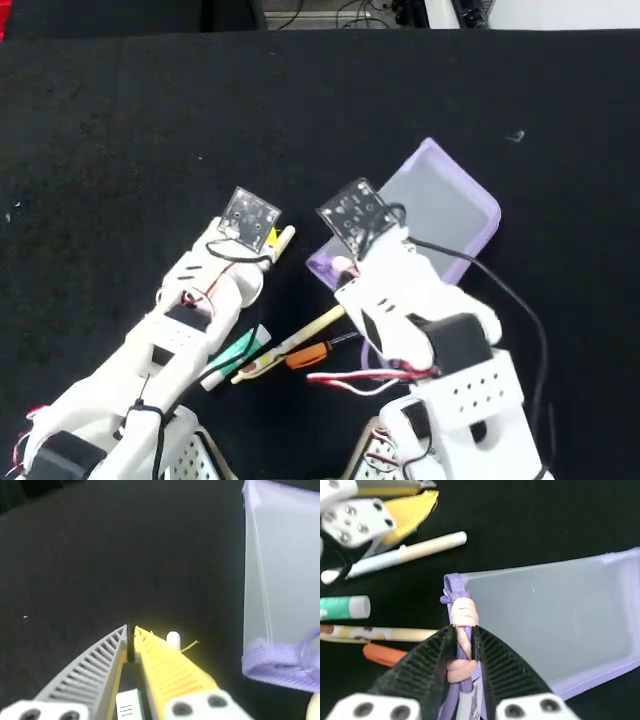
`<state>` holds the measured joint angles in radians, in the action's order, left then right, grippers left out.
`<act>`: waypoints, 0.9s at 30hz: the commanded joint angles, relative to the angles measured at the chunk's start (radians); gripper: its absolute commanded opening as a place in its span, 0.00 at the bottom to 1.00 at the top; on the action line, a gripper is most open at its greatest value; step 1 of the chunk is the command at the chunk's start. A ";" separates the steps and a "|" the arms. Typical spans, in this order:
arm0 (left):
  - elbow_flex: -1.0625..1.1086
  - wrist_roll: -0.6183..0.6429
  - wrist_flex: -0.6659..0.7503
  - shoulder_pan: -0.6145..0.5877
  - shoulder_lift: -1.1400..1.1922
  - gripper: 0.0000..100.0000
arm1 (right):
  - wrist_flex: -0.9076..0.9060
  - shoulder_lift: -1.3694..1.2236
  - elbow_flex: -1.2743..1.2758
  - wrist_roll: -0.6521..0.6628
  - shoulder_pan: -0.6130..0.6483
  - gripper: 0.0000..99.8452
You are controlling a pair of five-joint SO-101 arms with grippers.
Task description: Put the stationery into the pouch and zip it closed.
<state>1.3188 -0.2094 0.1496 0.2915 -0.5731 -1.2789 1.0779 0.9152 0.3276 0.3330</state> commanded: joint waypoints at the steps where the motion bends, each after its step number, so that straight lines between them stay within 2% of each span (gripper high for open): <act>1: -0.131 0.012 -0.133 -0.007 -0.005 0.03 | -0.015 -0.039 -0.058 0.055 -0.023 0.01; 4: -0.180 0.012 -0.226 -0.005 -0.003 0.03 | -0.044 -0.041 -0.070 0.078 -0.025 0.01; 9: -0.188 0.012 -0.250 0.019 -0.003 0.04 | -0.132 -0.041 -0.142 0.081 -0.051 0.01; 15: -0.143 0.012 -0.250 0.097 -0.011 0.25 | -0.146 -0.048 -0.177 0.132 -0.124 0.01; 27: -0.143 0.006 -0.250 0.102 -0.005 0.23 | -0.195 -0.048 -0.254 0.129 -0.127 0.01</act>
<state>1.1930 -0.2094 -0.0990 0.3759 -0.5715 -1.4553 1.0349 0.7311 0.4519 0.2225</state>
